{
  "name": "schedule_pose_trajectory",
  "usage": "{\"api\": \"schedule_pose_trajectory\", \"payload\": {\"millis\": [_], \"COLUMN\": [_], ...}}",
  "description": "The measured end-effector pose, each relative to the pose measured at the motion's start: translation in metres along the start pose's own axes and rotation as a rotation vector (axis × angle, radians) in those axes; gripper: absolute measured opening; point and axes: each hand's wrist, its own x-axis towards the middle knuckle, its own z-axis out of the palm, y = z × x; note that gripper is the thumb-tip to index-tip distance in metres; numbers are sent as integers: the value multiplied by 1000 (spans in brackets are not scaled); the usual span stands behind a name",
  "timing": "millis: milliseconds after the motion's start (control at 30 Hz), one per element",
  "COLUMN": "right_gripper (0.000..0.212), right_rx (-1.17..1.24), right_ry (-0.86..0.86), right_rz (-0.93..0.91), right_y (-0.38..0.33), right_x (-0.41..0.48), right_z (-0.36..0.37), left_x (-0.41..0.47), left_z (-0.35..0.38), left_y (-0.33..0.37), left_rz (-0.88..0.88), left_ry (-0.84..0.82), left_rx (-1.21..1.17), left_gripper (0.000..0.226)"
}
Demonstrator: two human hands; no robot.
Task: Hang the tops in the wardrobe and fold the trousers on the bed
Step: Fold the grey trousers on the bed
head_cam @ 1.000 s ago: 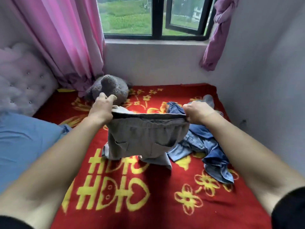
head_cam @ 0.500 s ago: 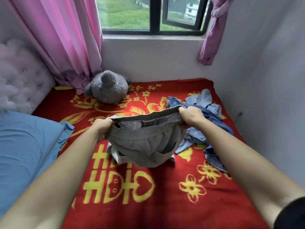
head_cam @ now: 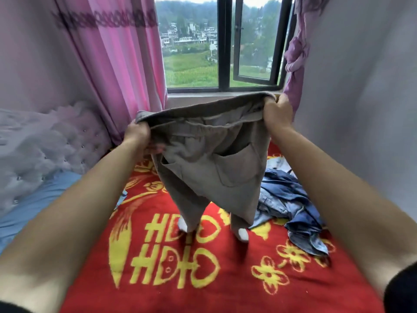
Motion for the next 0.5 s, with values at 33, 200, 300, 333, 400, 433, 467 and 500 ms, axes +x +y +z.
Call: {"api": "schedule_pose_trajectory", "payload": {"millis": [33, 200, 300, 333, 400, 433, 467, 500], "right_gripper": [13, 8, 13, 15, 18, 20, 23, 25], "right_rx": [58, 263, 338, 351, 361, 360, 351, 332], "right_ry": [31, 130, 154, 144, 116, 110, 105, 101], "right_rz": [-32, -174, -189, -177, -127, -92, -56, -13], "right_y": [-3, -21, -30, -32, -29, -25, -19, -12], "right_x": [-5, -27, -22, -18, -9, -1, 9, 19], "right_z": [-6, -15, -10, -7, 1, 8, 16, 26], "left_x": [-8, -32, -27, -23, -9, 3, 16, 30], "left_z": [3, 9, 6, 5, 4, 5, 6, 7], "left_y": [6, 24, 35, 38, 41, 41, 40, 37], "left_rz": [57, 496, 549, 551, 509, 469, 430, 392], "left_ry": [16, 322, 300, 281, 263, 245, 217, 185], "left_rx": [-104, -386, -338, -327, -288, -256, -213, -154], "left_gripper": [36, 30, 48, 52, 49, 41, 32, 25]}}
